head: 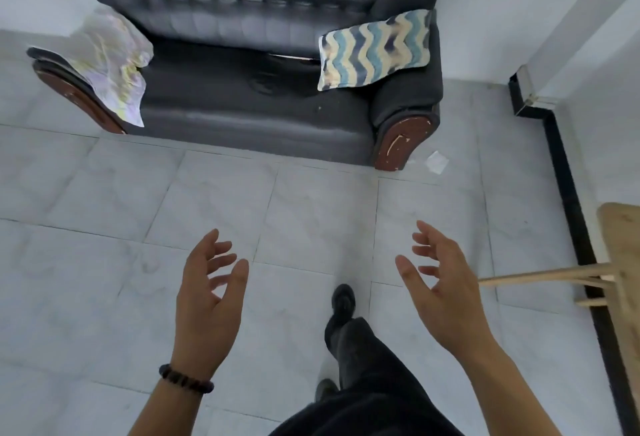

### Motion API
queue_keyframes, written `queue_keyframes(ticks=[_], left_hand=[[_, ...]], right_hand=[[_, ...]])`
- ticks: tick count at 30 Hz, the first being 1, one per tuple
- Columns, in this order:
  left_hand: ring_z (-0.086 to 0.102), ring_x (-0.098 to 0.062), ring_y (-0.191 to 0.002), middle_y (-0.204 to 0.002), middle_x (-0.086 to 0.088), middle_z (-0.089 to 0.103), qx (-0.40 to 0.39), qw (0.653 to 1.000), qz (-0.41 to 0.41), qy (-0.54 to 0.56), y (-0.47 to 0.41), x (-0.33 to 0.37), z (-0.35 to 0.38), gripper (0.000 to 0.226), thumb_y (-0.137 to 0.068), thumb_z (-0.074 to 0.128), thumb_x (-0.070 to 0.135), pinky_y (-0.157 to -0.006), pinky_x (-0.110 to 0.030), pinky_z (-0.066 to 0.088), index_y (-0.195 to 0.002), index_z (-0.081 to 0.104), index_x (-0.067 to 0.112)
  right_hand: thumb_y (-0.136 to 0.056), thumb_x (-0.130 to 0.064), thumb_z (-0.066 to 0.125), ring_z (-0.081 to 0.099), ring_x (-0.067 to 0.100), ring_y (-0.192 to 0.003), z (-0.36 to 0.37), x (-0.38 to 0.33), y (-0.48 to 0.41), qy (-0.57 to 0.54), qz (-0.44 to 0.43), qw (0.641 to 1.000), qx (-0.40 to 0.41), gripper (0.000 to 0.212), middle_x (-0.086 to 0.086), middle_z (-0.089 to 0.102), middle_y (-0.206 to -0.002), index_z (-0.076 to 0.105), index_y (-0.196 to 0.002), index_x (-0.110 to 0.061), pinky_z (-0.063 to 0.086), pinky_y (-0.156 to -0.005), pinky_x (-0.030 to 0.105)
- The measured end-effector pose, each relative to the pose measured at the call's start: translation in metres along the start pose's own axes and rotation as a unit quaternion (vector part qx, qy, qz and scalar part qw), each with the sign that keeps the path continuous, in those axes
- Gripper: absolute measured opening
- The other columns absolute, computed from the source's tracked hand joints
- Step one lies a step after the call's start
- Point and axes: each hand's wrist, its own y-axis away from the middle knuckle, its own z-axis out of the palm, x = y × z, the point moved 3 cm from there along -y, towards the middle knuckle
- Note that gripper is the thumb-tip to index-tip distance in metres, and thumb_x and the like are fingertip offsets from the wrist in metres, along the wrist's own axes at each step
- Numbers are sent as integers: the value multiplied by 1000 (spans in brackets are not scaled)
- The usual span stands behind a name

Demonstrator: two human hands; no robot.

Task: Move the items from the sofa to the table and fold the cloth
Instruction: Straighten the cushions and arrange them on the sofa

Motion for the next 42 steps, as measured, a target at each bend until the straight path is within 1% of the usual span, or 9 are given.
queue_keyframes(ticks=[5, 14, 19, 24, 27, 32, 35, 38, 42], left_hand=[[58, 0, -106, -121, 11, 56, 1, 1000, -21, -5, -111, -13, 21, 50, -91, 60, 19, -73, -7, 45, -137, 42, 23], [57, -2, -106, -122, 9, 55, 37, 999, -17, -27, -325, 30, 2, 49, -91, 59, 20, -72, -4, 44, -136, 41, 25], [57, -4, -107, -122, 7, 55, 42, 999, -12, -18, -424, 33, 0, 49, -90, 59, 20, -76, -11, 43, -136, 41, 24], [56, 0, -107, -123, 9, 53, -34, 999, -16, -11, -545, 17, 24, 48, -91, 59, 20, -73, -7, 45, -135, 42, 23], [53, 8, -106, -120, 19, 51, -95, 995, 16, -15, -620, 23, 37, 48, -91, 58, 24, -75, -6, 46, -136, 42, 23], [55, 1, -105, -120, 17, 52, -189, 979, 75, -16, -726, 61, 72, 49, -91, 59, 19, -79, -14, 47, -137, 42, 20], [56, 0, -106, -120, 13, 53, -231, 968, 102, -5, -769, 87, 105, 48, -92, 59, 16, -81, -12, 47, -137, 43, 19], [55, 0, -107, -121, 14, 52, -265, 957, 114, -7, -800, 106, 152, 48, -92, 58, 17, -83, -15, 46, -137, 42, 20], [56, -2, -107, -121, 11, 52, -274, 954, 117, -19, -831, 126, 224, 49, -92, 58, 18, -84, -18, 47, -138, 42, 20]], right_hand=[[-91, -42, 62, 52, -6, -109, 63, -7, -114, 4, 11, 1000, -28, 53, -24, 46, -124, 36, -137, -46, 44, -82, 10], [-93, -36, 61, 54, 5, -110, 125, -123, -344, 11, -49, 997, -66, 55, -14, 51, -126, 41, -143, -26, 49, -90, 22], [-93, -31, 63, 55, 6, -110, 158, -166, -435, 15, -54, 996, -74, 56, -16, 49, -123, 41, -144, -26, 49, -91, 22], [-92, -32, 64, 56, 7, -110, 200, -177, -519, 37, -10, 999, -34, 57, -15, 49, -125, 41, -144, -27, 52, -92, 28], [-92, -31, 64, 55, 5, -108, 211, -191, -560, 34, 29, 999, 12, 56, -10, 53, -126, 42, -143, -26, 51, -89, 24], [-91, -29, 65, 55, 6, -109, 201, -207, -616, 36, 80, 992, 94, 56, -11, 52, -125, 44, -142, -25, 43, -84, 13], [-89, -35, 62, 55, 7, -107, 186, -202, -638, 35, 109, 983, 142, 56, -11, 52, -123, 45, -141, -24, 41, -83, 10], [-91, -32, 63, 55, 8, -110, 173, -182, -664, 19, 149, 973, 174, 54, -7, 54, -126, 45, -141, -25, 43, -84, 12], [-92, -30, 65, 55, 7, -111, 156, -147, -714, 12, 170, 970, 171, 53, -7, 53, -129, 44, -140, -29, 42, -81, 10]])
